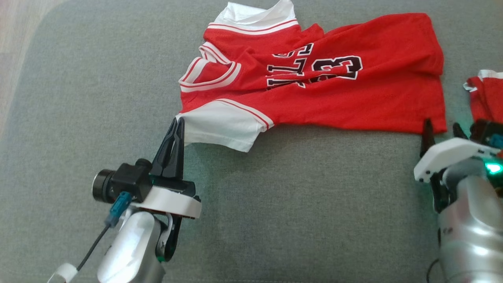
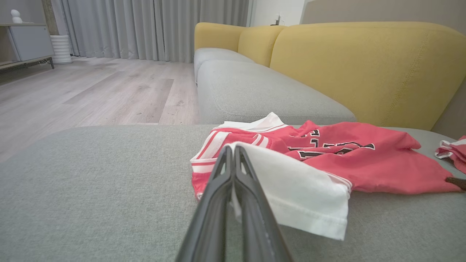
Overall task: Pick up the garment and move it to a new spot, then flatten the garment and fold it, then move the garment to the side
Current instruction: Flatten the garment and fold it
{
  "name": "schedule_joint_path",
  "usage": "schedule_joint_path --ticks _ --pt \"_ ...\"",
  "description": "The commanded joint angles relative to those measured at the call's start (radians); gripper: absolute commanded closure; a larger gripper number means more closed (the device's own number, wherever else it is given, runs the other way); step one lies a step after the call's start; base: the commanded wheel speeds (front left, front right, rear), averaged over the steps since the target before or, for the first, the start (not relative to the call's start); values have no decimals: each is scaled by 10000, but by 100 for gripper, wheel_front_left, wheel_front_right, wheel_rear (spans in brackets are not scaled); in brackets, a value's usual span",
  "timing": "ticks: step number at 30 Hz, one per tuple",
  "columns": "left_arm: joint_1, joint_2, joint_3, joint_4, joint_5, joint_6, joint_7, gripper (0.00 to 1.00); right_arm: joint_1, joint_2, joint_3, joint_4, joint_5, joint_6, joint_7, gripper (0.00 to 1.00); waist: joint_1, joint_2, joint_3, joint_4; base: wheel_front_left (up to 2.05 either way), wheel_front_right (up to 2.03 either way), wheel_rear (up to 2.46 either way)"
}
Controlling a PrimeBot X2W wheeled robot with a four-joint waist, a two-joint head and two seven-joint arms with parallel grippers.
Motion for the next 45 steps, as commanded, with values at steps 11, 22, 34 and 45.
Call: schedule_joint_path --ticks 11,22,34,45 --pt "-416 142 293 -342 -94 115 -74 100 -809 -16 -62 1605 -784 37 -369 100 0 0 -146 -54 0 0 0" --pt "-221 205 664 -574 -536 151 -102 100 -1312 -16 855 2105 142 37 -1756 100 0 0 -887 -634 0 0 0" --pt "-1910 788 1289 -2201 -1002 -119 376 100 -2105 -16 3446 -933 1559 37 -1750 100 0 0 -2076 -1155 0 0 0" --pt "-3507 1359 1946 -5488 -1328 316 2062 100 -1793 -1058 4599 -6967 2650 37 869 100 0 0 -2751 -1419 0 0 0"
